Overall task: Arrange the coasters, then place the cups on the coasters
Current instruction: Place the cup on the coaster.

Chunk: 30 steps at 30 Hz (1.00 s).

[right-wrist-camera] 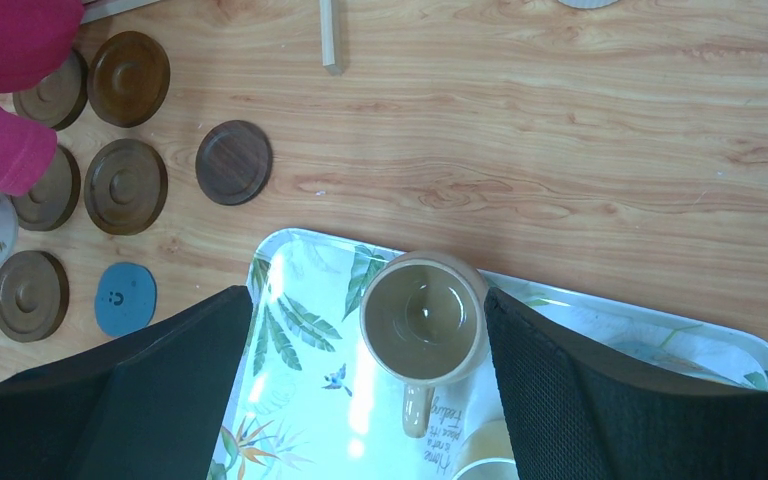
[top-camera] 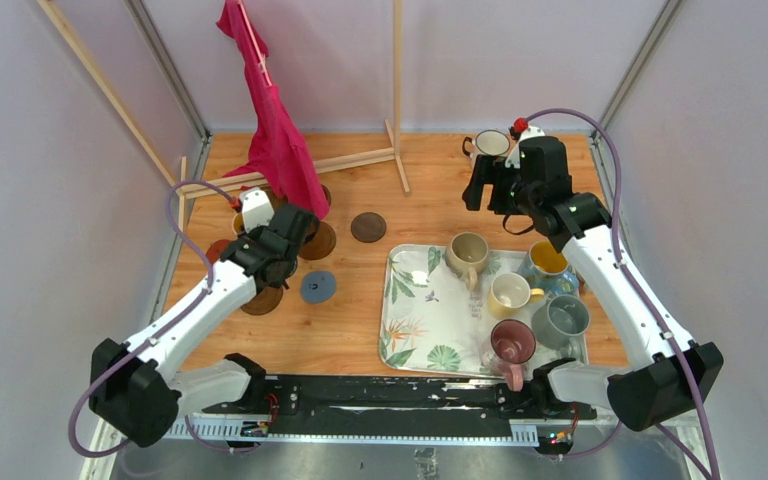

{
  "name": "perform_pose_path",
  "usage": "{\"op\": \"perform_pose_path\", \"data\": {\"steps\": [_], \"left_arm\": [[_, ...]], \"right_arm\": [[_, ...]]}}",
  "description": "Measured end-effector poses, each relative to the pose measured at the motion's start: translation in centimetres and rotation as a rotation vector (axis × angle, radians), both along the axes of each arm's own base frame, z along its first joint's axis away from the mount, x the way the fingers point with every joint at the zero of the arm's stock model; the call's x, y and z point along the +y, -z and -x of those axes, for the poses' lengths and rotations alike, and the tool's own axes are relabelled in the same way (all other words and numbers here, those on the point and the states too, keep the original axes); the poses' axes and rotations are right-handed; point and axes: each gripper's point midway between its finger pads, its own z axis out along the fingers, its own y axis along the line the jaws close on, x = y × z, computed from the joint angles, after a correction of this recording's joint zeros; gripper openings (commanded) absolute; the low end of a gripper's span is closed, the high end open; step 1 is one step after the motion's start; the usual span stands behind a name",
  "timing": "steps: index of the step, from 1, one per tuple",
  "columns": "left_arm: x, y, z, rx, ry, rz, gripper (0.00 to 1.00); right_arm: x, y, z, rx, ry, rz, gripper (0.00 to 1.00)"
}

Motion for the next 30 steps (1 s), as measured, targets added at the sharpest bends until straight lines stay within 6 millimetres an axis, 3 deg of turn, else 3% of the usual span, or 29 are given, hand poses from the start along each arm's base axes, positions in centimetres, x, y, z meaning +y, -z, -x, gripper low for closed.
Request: {"op": "perform_pose_path", "data": {"steps": [7,15,19,23,30], "left_arm": [[3.4,-0.2,-4.5,-0.01,-0.111,0.007,0.0],[4.0,-1.2,-11.5,-0.053,-0.13,0.016,0.0],[4.1,-0.7,-14.5,-0.05,-0.132,0.014,0.0],[4.6,0.1,-16.5,-0.029,-0.135,-0.001,0.0],[5.5,2.2,-17.7,0.011,-0.134,0.002,0.0]], "right_arm": [[0.6,-0.1,0.3,0.007,-0.028,-0.022,0.91],[1.2,-0.2,1.1,0.015,-0.06,-0.056,0.91],[1.1,-0.4,1.5,0.008,-0.063,-0.063,0.91],[1.0,-0.8,1.9,-0.003,-0.064,-0.067,0.91],[1.0,-1.1,2.1,-0.01,-0.065,-0.069,0.91]]}}
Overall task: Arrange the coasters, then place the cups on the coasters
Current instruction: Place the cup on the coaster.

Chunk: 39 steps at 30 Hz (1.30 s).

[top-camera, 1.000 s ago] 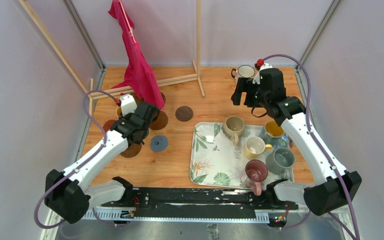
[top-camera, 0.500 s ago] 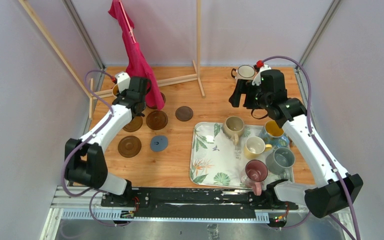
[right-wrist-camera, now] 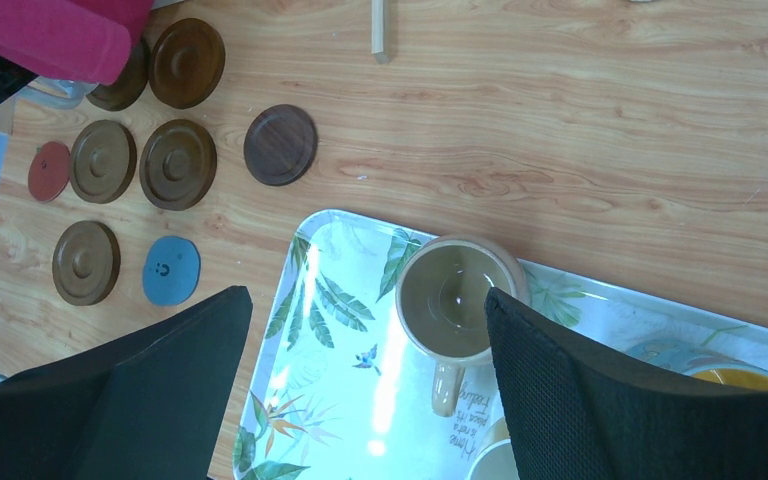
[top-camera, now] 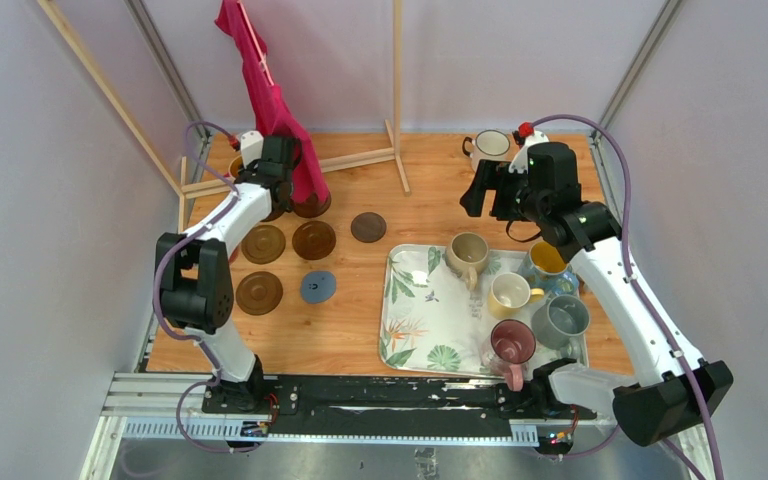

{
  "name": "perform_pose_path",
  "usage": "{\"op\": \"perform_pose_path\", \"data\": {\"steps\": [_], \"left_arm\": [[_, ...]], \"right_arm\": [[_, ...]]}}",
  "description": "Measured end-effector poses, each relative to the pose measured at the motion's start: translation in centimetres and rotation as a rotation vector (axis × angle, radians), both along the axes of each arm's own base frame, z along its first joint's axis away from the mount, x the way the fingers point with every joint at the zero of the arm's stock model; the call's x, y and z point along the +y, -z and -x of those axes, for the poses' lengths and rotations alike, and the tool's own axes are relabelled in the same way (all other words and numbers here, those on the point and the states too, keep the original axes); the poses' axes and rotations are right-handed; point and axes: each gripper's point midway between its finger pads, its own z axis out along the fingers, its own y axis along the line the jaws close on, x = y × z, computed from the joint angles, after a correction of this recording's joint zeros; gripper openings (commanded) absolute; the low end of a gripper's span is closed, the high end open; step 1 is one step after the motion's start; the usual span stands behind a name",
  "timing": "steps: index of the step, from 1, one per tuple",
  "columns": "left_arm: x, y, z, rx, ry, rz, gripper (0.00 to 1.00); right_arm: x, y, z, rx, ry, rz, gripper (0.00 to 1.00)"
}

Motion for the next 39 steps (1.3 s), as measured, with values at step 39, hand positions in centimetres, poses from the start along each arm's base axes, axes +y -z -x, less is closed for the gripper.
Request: {"op": "perform_pose_path", "data": {"steps": [39], "left_arm": [[0.1,4.0,-1.0,0.047,0.034,0.012,0.37]], "right_arm": [[0.3,0.3,0.2,0.011,-0.014,-0.008,0.91]]}}
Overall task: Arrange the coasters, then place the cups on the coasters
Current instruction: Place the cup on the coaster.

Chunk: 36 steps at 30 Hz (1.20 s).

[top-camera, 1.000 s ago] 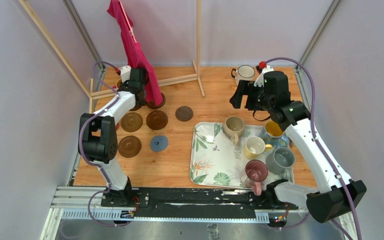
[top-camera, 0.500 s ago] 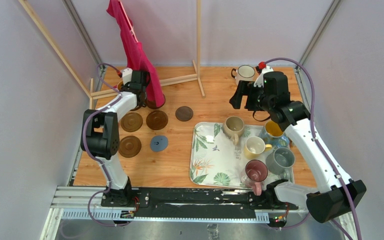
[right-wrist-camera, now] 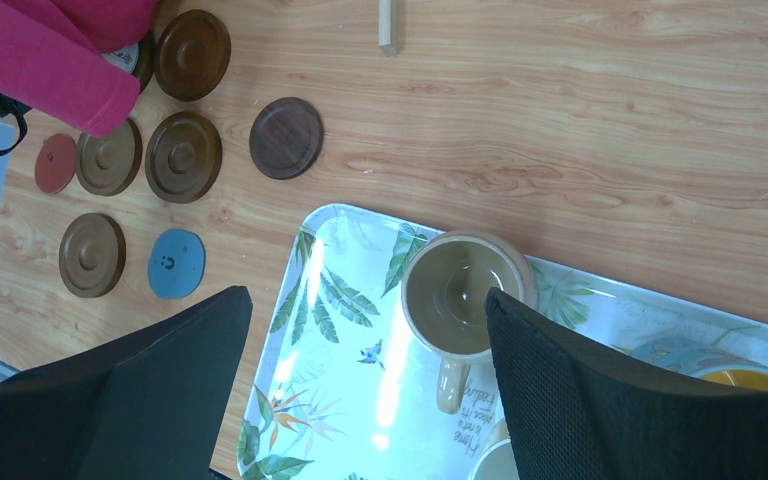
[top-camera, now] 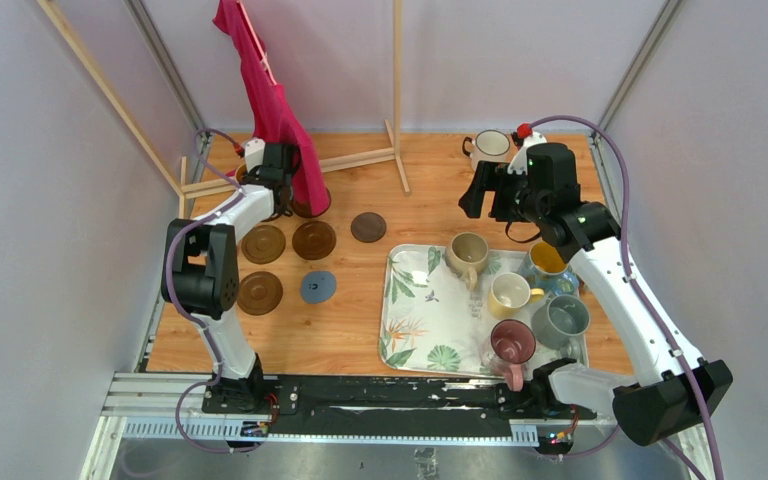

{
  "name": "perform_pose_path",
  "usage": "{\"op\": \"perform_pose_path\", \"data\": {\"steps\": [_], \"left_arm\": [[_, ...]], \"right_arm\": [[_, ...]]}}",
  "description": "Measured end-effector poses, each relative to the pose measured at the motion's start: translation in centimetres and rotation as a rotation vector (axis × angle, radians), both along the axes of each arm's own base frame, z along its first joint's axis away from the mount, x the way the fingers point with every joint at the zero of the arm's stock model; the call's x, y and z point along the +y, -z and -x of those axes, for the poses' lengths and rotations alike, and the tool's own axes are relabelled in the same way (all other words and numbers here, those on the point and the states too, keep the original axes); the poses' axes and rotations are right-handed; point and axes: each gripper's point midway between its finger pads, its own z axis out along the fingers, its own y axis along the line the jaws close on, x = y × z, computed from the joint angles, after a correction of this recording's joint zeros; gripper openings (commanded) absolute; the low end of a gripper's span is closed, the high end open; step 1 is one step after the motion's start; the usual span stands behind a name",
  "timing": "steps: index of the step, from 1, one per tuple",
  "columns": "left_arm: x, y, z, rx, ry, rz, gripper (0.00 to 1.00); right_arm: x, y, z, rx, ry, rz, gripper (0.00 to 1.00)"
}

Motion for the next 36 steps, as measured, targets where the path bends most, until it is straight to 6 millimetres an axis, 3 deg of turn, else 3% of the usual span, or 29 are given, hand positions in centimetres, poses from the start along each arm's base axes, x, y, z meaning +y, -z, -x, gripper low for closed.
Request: {"op": "perform_pose_path", "data": {"steps": [5,13,24,32,36], "left_arm": [[0.0,-0.5,0.8,-0.004,0.008,0.01,0.43],[-0.5,-4.5,1.3,-0.095,0.035,0.05,0.46],[-2.2,-6.2,5.6,-0.139,0.12,0.158,0.51],[-5.6,-9.1,9.5,-0.208,0.255,0.221,0.57],[-8.3,-9.1,11.7,-0.208,0.35,0.254,0.59]], "right_arm": [[0.0,0.0,0.0,0.001,0.001,-0.002,0.91],[0.1,0.0,0.1,0.004,-0.002,-0.007,0.91],[0.2,0.3,0.4,0.011,-0.013,-0.011,0.92],[0.1,1.1,0.6,0.026,-0.011,-0.005,0.93],[-0.3,2.1,0.7,0.045,0.005,0.013,0.93]]}}
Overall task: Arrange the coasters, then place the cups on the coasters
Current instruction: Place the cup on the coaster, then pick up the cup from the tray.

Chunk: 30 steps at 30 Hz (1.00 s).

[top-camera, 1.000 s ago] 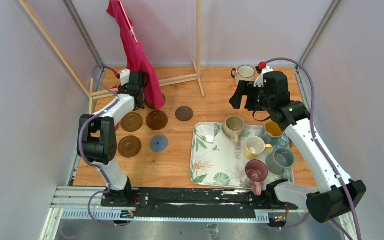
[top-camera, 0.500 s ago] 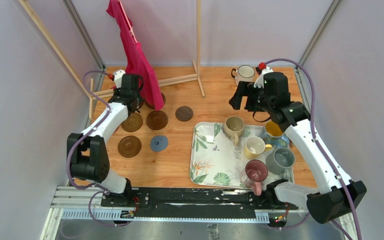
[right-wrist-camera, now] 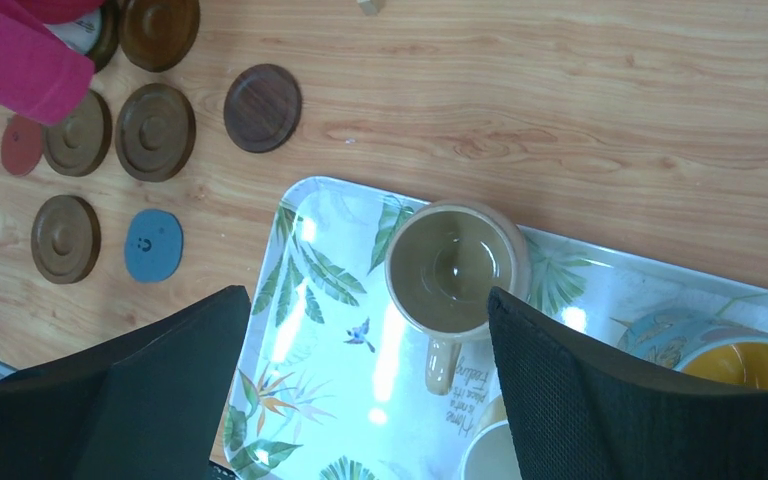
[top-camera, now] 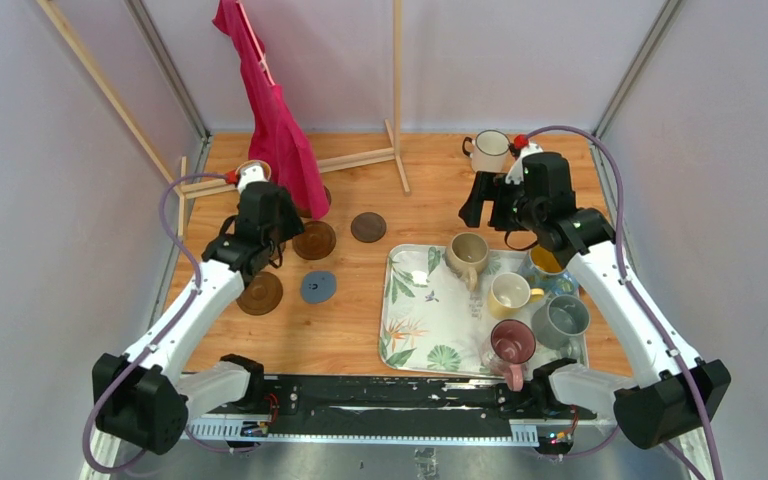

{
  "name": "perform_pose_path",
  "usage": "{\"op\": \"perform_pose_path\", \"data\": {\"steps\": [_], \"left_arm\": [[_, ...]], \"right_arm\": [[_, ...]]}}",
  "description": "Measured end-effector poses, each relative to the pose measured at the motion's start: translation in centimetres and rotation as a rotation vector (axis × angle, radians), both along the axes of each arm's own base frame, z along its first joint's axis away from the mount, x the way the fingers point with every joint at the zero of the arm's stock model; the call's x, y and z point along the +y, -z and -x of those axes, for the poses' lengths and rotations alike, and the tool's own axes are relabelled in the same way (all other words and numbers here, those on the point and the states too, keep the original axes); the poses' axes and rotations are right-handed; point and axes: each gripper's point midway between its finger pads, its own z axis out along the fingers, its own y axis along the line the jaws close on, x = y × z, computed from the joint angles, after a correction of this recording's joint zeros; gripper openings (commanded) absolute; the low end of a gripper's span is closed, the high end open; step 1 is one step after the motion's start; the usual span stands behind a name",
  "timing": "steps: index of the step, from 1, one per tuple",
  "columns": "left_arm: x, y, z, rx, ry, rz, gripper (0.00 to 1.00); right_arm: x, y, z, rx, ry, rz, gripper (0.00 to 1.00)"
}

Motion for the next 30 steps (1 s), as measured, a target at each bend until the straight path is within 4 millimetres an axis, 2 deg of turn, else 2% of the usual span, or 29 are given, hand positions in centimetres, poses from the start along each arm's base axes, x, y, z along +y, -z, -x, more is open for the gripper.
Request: {"op": "perform_pose_path", "data": {"steps": [8,15,21,27,30], "left_arm": [[-7.2,2.4,5.0,0.064,0.26,0.019,0.61],[-13.0,4.1,9.2,0.11,0.49,0.038,0.62],[-18.0,5.2,11.1,0.145,0.648,0.04,0.62],[-25.2,4.5,12.6,0.147,0.792,0.039,0.63],[-28.9,3.9,13.2,0.138,0.841,0.065,0.63]], "right_arm": [[-0.5,3.1,0.8,0.059,0.029,0.064,0.93],[-2.1,5.4,2.5,0.114,0.092,0.147,0.93],[-3.0,6.4,3.3,0.142,0.13,0.171,0.92],[-4.3,6.6,3.8,0.158,0.183,0.218,0.91],[-5.3,5.4,4.3,0.126,0.219,0.228,0.91]]}}
